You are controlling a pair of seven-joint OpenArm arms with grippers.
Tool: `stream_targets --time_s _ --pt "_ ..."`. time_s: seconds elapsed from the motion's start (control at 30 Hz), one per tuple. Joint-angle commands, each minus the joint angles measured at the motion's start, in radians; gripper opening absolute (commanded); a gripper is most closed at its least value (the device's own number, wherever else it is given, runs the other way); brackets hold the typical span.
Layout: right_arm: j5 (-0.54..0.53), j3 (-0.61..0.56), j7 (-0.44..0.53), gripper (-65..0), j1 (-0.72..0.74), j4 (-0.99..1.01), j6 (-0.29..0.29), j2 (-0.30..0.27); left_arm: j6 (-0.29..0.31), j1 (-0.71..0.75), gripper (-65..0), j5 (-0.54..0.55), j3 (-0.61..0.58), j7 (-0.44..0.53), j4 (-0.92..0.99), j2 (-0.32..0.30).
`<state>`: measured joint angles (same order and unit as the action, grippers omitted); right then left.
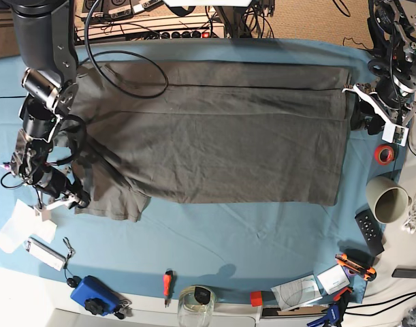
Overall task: Fold the T-shirt properly
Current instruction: 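Grasp the hem corner of the grey shirt with the right gripper, then move the left gripper down and grasp the other hem corner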
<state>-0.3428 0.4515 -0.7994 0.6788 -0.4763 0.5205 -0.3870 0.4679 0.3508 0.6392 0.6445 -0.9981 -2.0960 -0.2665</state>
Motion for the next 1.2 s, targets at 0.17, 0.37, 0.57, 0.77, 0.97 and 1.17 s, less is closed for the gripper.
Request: stream_targets --time_s 0.17,0.37,0.57,0.77,0.97,1.17 --pt "0.024 -0.001 -0.037 -44.1 0.019 -0.004 -0.044 -0.013 0.0 -0.005 -39.4 -0.033 0.006 0.138 -0.014 -0.013" --pt "0.023 -0.001 -0.045 -44.1 0.019 -0.004 -0.043 -0.018 -0.011 -0.091 -39.4 -0.106 -0.058 0.145 0.08 -0.014" --pt "0.023 -0.001 -0.052 -44.1 0.019 -0.004 -0.043 -0.018 0.003 -0.247 -39.4 -0.239 -0.229 0.145 0.258 -0.014" --pt "0.023 -0.001 -0.067 -44.1 0.019 -0.004 -0.042 -0.018 -0.014 -0.404 -39.4 -0.329 -0.289 0.143 0.38 -0.013" --pt "0.023 -0.001 -0.077 -44.1 0.019 -0.004 -0.042 -0.018 0.026 -0.568 -34.5 -0.329 -0.289 0.137 0.636 -0.014" --pt "0.023 -0.001 -0.091 -44.1 0.019 -0.004 -0.032 -0.018 0.01 -0.664 -30.0 -0.323 -0.289 0.116 0.71 -0.014"
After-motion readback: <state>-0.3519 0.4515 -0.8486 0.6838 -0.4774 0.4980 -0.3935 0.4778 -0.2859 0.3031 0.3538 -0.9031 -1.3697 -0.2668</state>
